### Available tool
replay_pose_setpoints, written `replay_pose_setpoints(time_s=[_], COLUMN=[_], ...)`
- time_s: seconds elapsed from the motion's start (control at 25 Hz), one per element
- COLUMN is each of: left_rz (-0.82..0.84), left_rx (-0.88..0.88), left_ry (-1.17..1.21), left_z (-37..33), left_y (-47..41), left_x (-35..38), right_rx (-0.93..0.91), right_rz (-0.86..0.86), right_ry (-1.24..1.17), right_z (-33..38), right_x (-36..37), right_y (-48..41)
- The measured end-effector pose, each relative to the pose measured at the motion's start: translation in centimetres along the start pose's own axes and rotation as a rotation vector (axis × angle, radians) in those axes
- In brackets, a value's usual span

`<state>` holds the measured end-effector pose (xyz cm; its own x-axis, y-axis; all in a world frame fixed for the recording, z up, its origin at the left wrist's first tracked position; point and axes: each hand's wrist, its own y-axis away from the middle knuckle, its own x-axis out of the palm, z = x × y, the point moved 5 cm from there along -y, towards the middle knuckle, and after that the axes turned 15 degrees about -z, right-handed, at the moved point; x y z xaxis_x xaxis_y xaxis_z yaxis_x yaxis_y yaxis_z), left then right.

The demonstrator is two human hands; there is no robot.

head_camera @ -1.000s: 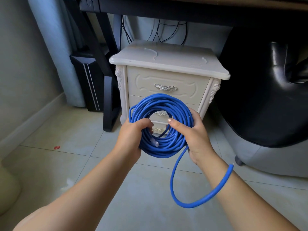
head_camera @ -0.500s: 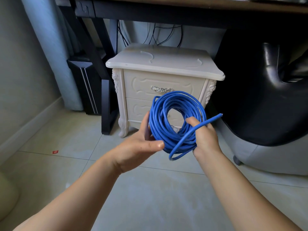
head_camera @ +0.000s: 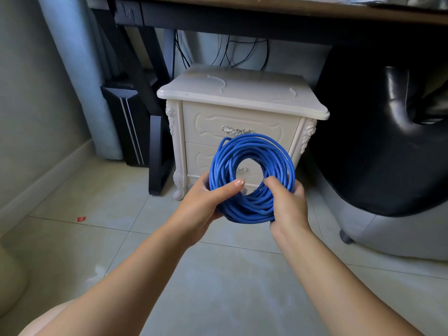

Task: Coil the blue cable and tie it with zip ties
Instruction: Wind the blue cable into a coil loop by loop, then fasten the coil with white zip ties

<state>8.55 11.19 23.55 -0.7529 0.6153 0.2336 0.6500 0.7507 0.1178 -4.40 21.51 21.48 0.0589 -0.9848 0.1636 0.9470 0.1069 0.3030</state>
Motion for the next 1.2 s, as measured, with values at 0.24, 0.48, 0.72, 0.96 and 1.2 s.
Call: replay_pose_setpoints(time_s=[0.24,0.48,0.72,0.96,1.2], left_rz=[-0.090,-0.264,-0.310,-0.261,-0.180], left_rx=[-0.027,-0.032,-0.022,0.076,0.006], left_ry=[0.005,-0.036,-0.067,-0.309,-0.218], left_z=[-0.5,-0.8,-2.0,-2.7,-2.4], left_y=[-0.1,-1.1,-2.6,-4.6,-6.8], left_x=[-0.5,-1.6,-3.4,-4.4,-4.9], right_rx=[-0.168,-0.219,-0.324,-0.965,-0.943], right_rz=[0.040,0.138,0.286,0.506,0.660], right_ry=[0.034,0.107,0.414,0.903,1.141], right_z=[0.8,0.9,2.4,6.4,6.1], right_x=[0.3,1.0,2.6,8.3,14.6], right_y=[1.3,2.0,1.3,1.9,-0.8])
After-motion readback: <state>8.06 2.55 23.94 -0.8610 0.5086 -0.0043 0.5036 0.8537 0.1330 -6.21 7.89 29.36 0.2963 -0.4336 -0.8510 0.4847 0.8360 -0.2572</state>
